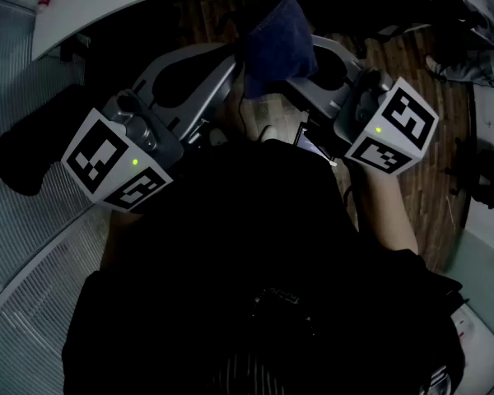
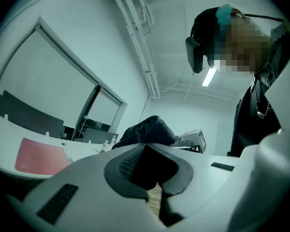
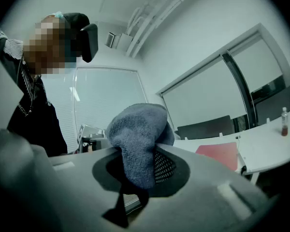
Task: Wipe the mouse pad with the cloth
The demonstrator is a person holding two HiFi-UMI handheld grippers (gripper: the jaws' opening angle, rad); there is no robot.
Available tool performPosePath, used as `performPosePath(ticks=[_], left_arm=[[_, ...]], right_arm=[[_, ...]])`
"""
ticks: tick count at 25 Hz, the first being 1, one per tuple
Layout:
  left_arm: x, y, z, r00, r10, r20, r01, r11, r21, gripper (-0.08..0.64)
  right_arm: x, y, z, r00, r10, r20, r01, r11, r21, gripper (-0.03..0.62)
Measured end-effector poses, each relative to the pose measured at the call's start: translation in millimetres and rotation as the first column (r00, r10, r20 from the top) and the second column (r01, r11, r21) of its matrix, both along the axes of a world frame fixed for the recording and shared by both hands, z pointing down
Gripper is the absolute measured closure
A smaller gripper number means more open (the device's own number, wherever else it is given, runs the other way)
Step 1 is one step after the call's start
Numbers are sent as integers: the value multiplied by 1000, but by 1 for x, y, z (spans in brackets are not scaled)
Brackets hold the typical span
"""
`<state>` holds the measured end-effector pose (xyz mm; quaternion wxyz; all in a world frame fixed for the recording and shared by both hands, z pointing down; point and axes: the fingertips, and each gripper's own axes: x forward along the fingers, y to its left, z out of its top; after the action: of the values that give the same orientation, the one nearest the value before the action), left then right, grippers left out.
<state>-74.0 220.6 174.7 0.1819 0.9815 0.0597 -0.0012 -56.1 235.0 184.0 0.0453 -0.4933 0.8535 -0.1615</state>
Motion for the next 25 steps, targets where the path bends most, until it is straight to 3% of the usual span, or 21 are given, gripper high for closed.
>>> performPosePath(ticks=[8, 12, 19, 25], left_arm=[[1, -3, -6, 1000, -5, 3, 5, 1000, 24, 552], [0, -3, -5, 1000, 15, 4, -15, 1000, 23, 552], [-18, -42, 10, 998, 52, -21, -52, 999, 1, 552], [-27, -45, 14, 998, 34, -44, -34, 999, -13, 552]], right_arm=[[-4, 2, -7, 1000, -6, -26, 6, 1000, -7, 523], [-2, 0, -10, 999, 37, -19, -37, 999, 0, 520], [-18, -37, 2, 998, 68, 4, -68, 998, -17, 518], [-32, -47, 9, 1000, 12, -1, -12, 999, -45, 517]])
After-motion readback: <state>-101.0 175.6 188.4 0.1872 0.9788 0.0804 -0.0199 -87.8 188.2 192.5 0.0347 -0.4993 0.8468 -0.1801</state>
